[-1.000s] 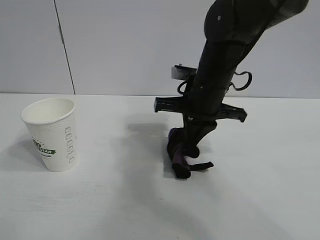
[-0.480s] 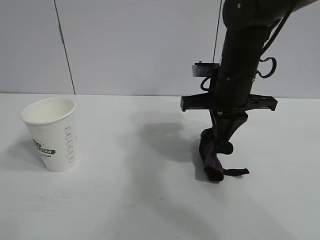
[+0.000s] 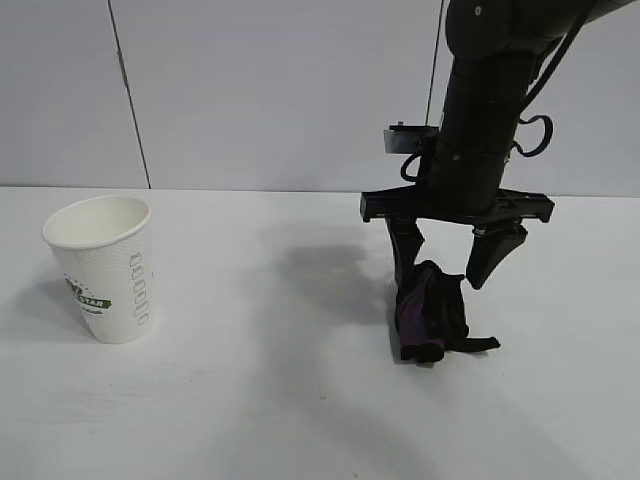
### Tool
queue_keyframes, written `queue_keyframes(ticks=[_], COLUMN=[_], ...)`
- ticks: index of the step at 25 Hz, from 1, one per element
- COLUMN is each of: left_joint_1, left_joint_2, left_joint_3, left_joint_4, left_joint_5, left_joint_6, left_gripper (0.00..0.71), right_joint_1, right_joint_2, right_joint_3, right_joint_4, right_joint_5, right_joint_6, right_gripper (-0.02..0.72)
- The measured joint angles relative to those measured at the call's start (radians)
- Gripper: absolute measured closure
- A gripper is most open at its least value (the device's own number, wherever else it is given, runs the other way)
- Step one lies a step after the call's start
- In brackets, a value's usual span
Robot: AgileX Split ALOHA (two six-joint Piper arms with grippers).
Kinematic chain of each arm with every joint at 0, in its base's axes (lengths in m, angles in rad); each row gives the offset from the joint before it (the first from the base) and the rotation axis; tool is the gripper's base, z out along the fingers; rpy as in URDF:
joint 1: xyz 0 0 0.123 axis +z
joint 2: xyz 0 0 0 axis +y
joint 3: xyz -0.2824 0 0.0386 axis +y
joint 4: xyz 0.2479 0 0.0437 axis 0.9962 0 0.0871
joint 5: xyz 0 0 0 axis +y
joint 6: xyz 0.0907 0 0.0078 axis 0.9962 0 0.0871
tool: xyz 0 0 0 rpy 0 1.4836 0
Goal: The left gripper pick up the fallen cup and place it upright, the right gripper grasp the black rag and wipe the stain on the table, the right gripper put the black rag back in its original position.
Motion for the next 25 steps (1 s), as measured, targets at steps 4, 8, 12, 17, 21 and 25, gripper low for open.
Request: queue_keyframes(ticks=[4,8,12,17,21,25], left_joint_1=[0.000,0.000,0.000,0.000,0.000,0.000], left_joint_2=[0.000,0.000,0.000,0.000,0.000,0.000], left_joint_3=[0.000,0.000,0.000,0.000,0.000,0.000], left_joint_4=[0.000,0.000,0.000,0.000,0.000,0.000], left_joint_5=[0.000,0.000,0.000,0.000,0.000,0.000], left_joint_6=[0.000,0.000,0.000,0.000,0.000,0.000], left_gripper=[0.051,0.051,0.051,0.051,0.051,0.051], right_joint_1=[0.000,0.000,0.000,0.000,0.000,0.000], right_joint_2=[-0.045,-0.153,-0.296,-0.505,-0.686,-0.869], right_joint_3=[0.000,0.000,0.000,0.000,0.000,0.003], right_joint_4=[0.011,0.014,0.043,0.105,0.118,0.121], right_joint_5=[0.005,0.020,0.050,0.100,0.185,0.270], right_joint_6=[0.000,-0.003,-0.003,-0.003,-0.003,-0.003], right_gripper=[0.189,0.189,0.189,0.189,0.189,0.189])
